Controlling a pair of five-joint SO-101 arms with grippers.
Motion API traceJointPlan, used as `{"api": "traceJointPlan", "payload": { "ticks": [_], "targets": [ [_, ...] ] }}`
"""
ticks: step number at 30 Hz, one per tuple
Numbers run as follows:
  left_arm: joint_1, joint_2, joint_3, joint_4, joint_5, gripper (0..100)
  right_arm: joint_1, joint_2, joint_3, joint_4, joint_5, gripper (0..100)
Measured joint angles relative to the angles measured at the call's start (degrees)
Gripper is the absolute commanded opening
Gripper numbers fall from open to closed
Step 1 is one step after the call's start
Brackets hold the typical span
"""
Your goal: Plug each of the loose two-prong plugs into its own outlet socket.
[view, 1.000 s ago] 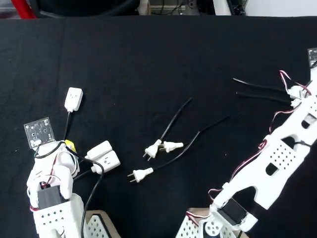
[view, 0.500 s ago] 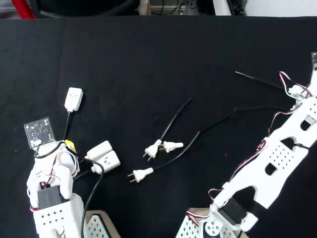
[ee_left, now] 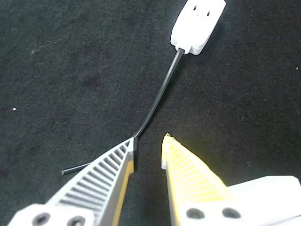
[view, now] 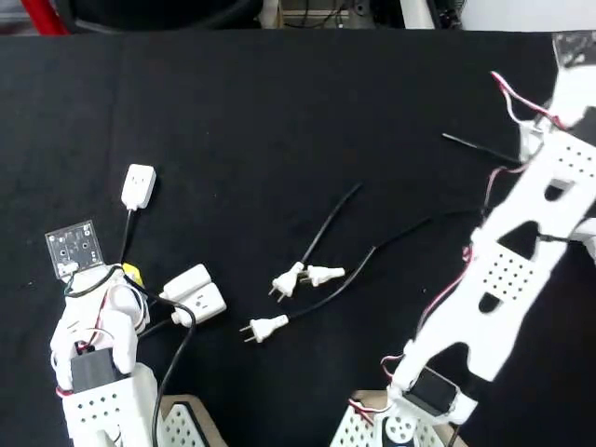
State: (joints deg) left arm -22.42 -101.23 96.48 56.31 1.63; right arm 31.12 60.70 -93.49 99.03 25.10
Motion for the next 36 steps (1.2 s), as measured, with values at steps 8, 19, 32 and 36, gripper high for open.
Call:
{"api": "traceJointPlan", "payload": {
  "ticks": [8,19,32,36],
  "targets": [
    [0.0,0.0,0.0,0.0,0.0,11,-10.9,-1.4,4.2,0.1,-16.6,23.0],
    [0.0,0.0,0.0,0.2,0.0,11,-28.7,-12.9,34.7,0.1,-29.1,6.9],
    [0.0,0.0,0.0,0.4,0.0,11,-49.2,-48.6,93.1,-6.8,-37.1,8.5],
    [0.0,0.0,0.0,0.4,0.0,11,-53.4,-55.7,106.9,-13.1,-41.1,8.3]
  ]
}}
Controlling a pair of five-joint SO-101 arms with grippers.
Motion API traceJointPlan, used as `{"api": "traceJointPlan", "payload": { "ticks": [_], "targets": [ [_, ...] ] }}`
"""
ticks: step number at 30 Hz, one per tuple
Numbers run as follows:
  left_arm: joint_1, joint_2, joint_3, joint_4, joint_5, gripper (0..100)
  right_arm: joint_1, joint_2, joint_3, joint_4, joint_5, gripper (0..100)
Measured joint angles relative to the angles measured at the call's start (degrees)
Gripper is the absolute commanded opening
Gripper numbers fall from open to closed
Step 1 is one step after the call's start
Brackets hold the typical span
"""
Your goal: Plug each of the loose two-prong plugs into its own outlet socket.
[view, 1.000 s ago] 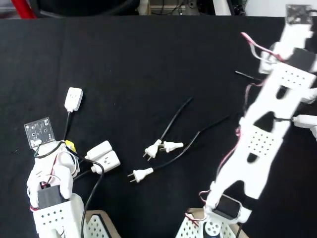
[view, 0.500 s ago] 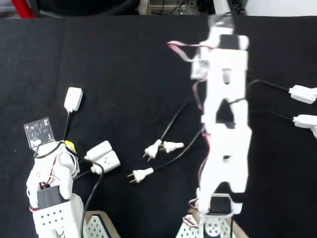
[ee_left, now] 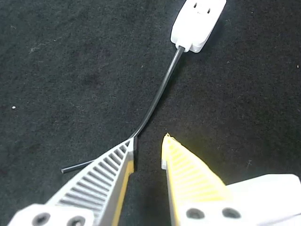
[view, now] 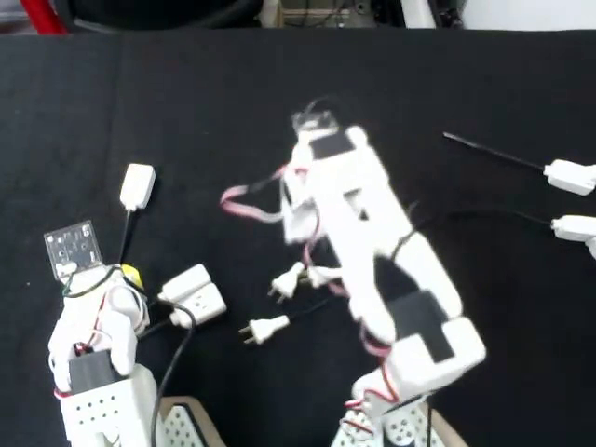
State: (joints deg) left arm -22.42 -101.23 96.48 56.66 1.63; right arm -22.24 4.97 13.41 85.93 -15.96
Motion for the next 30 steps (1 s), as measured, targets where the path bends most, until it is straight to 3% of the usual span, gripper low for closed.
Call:
{"api": "traceJointPlan", "payload": {
  "ticks": [4,9,13,20,30],
  "targets": [
    [0.0,0.0,0.0,0.0,0.0,11,-2.5,-3.1,9.7,-4.0,-2.3,8.4],
    [0.0,0.0,0.0,0.0,0.0,11,-0.4,-3.8,13.5,-2.9,-2.7,9.7],
    [0.0,0.0,0.0,0.0,0.0,11,4.0,-3.8,16.1,-3.6,2.4,11.5],
    [0.0,0.0,0.0,0.0,0.0,11,4.3,-3.8,18.6,-4.6,8.4,11.3],
    [0.0,0.0,0.0,0.0,0.0,11,9.8,-3.8,21.9,-25.9,13.2,11.3]
  ]
}}
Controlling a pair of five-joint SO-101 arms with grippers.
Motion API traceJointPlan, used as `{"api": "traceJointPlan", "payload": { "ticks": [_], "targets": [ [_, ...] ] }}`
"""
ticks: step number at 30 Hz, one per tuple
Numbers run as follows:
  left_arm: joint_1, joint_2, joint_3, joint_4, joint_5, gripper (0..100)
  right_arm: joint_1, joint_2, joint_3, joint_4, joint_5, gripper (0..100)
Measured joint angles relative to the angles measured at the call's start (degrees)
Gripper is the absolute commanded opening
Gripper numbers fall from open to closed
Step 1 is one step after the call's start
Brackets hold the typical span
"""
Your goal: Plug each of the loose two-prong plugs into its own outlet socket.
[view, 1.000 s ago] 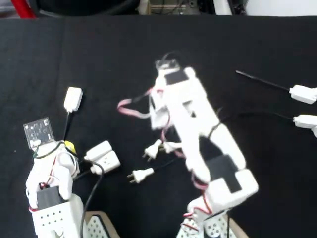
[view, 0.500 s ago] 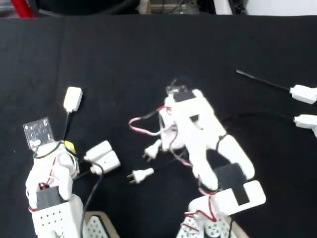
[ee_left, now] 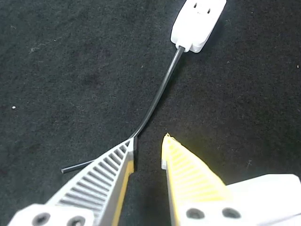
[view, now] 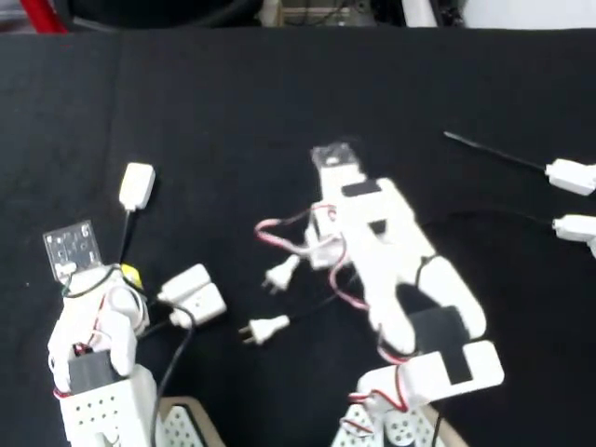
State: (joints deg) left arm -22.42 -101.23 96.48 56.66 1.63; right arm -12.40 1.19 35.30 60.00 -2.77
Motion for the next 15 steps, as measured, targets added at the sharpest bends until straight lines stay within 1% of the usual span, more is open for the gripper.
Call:
{"api": "traceJointPlan", "payload": {
  "ticks": [3,9,15],
  "targets": [
    [0.0,0.0,0.0,0.0,0.0,11,1.4,0.0,0.0,-3.6,0.2,11.3],
    [0.0,0.0,0.0,0.0,0.0,11,1.5,0.0,0.0,-11.9,0.2,11.3],
    [0.0,0.0,0.0,0.0,0.0,11,1.8,0.0,0.0,-12.0,0.2,11.3]
  ]
}}
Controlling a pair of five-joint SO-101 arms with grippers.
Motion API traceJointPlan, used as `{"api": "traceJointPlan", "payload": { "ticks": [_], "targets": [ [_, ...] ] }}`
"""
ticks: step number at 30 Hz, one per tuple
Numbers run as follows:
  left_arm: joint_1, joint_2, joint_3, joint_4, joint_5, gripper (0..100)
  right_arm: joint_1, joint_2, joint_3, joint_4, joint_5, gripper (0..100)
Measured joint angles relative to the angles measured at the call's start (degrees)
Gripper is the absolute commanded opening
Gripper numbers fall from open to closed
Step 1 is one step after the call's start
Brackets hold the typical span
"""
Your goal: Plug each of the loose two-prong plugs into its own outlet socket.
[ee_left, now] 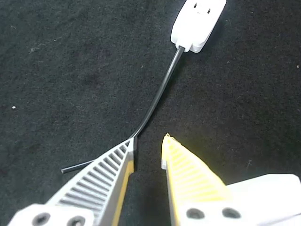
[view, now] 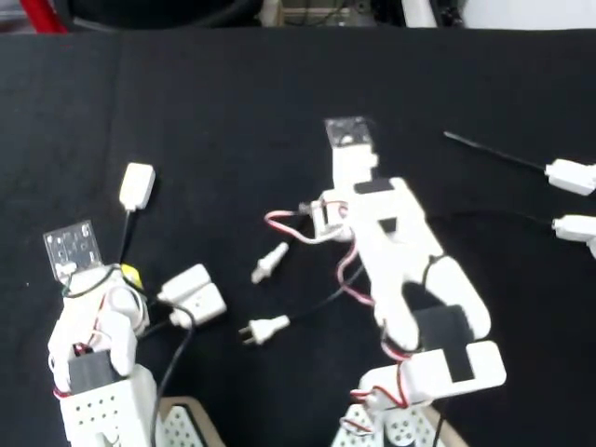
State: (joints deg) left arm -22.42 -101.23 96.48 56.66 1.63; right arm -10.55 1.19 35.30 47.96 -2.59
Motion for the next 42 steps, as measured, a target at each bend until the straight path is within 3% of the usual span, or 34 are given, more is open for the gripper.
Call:
{"api": "traceJointPlan", "payload": {
  "ticks": [4,10,17,23,29,33,38,42],
  "targets": [
    [0.0,0.0,0.0,0.0,0.0,11,0.0,0.0,-2.3,7.4,-6.0,11.3],
    [0.0,0.0,0.0,0.0,0.0,11,3.8,0.0,-12.8,19.7,-25.2,11.6],
    [0.0,0.0,0.0,0.0,0.0,11,2.5,0.5,-13.2,15.7,-45.8,11.6],
    [0.0,0.0,0.0,0.0,0.0,11,-1.4,7.1,-10.0,4.7,-53.8,11.6],
    [0.0,0.0,0.0,0.0,0.0,11,-1.2,10.8,-10.2,1.8,-59.5,11.7],
    [0.0,0.0,0.0,0.0,0.0,11,-1.6,12.2,-11.0,1.7,-60.3,12.6],
    [0.0,0.0,0.0,0.0,0.0,11,-3.3,13.0,-12.0,1.4,-60.5,23.4],
    [0.0,0.0,0.0,0.0,0.0,11,-4.4,13.7,-12.2,-1.1,-60.5,19.1]
  ]
}}
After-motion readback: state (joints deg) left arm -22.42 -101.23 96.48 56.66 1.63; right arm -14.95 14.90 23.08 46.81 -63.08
